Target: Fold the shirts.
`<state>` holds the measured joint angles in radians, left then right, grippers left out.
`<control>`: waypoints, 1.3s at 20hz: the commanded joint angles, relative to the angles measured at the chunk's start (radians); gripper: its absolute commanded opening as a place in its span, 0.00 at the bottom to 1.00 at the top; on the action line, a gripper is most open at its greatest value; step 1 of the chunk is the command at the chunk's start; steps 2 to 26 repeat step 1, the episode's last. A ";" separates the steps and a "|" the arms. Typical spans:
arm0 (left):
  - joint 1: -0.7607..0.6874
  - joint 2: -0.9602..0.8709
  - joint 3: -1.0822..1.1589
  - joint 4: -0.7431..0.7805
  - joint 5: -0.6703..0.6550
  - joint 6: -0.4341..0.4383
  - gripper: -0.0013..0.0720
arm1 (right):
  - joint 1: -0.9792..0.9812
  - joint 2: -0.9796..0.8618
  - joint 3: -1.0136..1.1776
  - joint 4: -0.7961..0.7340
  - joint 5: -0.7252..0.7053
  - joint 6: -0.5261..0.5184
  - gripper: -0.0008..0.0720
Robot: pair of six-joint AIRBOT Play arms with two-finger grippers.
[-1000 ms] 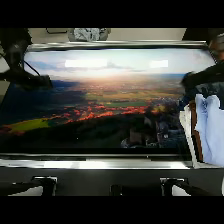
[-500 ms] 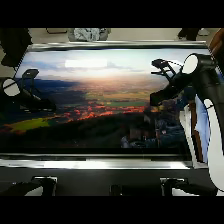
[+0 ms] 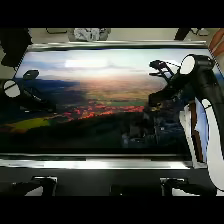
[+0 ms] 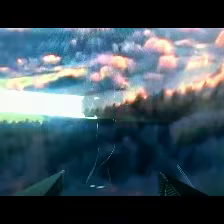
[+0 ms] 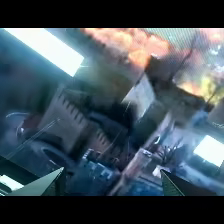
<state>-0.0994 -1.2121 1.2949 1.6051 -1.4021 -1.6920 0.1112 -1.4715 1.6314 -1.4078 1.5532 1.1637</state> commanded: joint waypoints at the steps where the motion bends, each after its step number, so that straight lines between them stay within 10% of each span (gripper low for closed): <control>1: -0.001 0.001 -0.001 -0.001 0.001 0.000 0.98 | 0.001 0.000 0.000 0.000 0.001 0.001 0.97; 26: -0.001 0.001 -0.001 -0.001 0.001 0.000 0.98 | 0.001 0.000 0.000 0.000 0.001 0.001 0.97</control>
